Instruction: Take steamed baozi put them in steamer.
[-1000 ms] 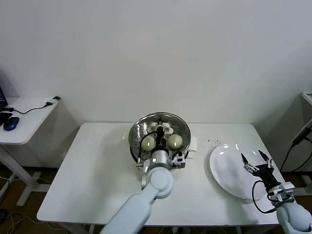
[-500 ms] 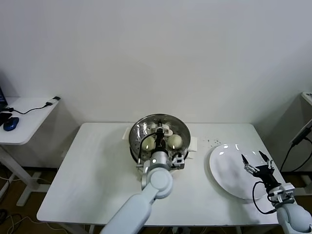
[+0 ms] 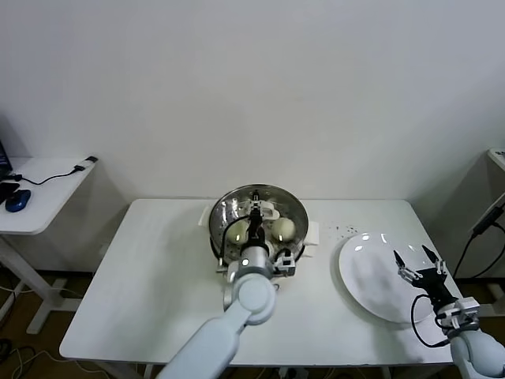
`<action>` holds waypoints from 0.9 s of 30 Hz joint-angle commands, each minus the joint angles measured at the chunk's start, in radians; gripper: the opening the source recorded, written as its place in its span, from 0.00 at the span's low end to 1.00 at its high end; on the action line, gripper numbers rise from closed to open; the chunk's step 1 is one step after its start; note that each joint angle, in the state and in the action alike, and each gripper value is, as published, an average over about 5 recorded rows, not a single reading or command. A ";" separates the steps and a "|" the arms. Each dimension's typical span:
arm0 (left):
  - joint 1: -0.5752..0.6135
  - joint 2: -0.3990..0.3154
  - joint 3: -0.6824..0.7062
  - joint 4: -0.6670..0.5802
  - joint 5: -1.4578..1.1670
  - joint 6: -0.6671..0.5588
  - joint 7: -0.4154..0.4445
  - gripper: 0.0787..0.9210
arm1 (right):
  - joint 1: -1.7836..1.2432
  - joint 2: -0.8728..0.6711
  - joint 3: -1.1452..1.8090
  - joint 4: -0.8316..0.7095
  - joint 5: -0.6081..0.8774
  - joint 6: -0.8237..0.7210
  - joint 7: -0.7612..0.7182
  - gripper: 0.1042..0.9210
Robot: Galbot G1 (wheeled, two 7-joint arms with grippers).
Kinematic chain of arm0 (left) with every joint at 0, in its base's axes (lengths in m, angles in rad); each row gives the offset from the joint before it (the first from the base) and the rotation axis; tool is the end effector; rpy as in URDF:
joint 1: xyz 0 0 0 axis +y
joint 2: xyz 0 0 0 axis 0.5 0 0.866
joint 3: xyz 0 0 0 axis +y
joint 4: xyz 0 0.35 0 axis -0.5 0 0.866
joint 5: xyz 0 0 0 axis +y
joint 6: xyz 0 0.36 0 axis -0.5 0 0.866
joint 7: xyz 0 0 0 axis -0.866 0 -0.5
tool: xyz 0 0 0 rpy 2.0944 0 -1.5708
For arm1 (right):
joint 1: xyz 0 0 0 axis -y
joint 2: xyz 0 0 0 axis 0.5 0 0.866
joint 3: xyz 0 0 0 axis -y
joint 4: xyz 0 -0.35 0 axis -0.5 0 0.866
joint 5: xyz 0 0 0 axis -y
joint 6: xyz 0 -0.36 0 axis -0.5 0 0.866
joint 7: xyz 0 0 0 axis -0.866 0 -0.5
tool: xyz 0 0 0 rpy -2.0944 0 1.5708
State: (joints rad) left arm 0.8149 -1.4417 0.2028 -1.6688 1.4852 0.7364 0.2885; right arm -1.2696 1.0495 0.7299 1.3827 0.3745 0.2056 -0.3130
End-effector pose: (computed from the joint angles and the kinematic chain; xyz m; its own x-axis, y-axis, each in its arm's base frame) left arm 0.3396 -0.1954 -0.2719 -0.9992 -0.0046 0.0401 0.0401 0.0013 0.9992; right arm 0.2658 -0.2707 -0.3941 -0.9894 -0.0675 0.1286 -0.0874 0.9838 -0.1566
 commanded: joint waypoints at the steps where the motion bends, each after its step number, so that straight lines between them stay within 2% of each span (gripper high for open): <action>1: 0.056 0.090 -0.001 -0.188 -0.035 0.010 0.026 0.49 | 0.004 0.002 0.010 -0.011 -0.006 0.000 -0.002 0.88; 7: 0.147 0.167 -0.007 -0.337 -0.132 0.002 -0.031 0.70 | 0.012 0.009 0.017 -0.013 -0.042 -0.023 0.019 0.88; 13: 0.282 0.270 -0.099 -0.465 -0.310 -0.065 -0.178 0.86 | 0.003 0.005 0.027 0.024 -0.101 -0.083 0.022 0.88; 18: 0.408 0.320 -0.294 -0.490 -0.619 -0.284 -0.365 0.88 | -0.013 0.013 0.041 0.073 -0.086 -0.113 0.019 0.88; 21: 0.495 0.327 -0.455 -0.488 -0.836 -0.444 -0.440 0.88 | -0.023 0.023 0.045 0.106 -0.058 -0.117 0.030 0.88; 24: 0.598 0.291 -0.631 -0.483 -1.036 -0.603 -0.454 0.88 | -0.037 0.033 0.047 0.136 -0.058 -0.113 0.036 0.88; 27: 0.690 0.218 -0.766 -0.462 -1.246 -0.727 -0.435 0.88 | -0.055 0.045 0.047 0.168 -0.061 -0.111 0.041 0.88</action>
State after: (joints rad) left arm 1.1844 -1.1842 -0.0859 -2.0780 0.9355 0.4691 0.0082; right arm -1.2925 1.0741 0.7692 1.4573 0.3111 0.1192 -0.2880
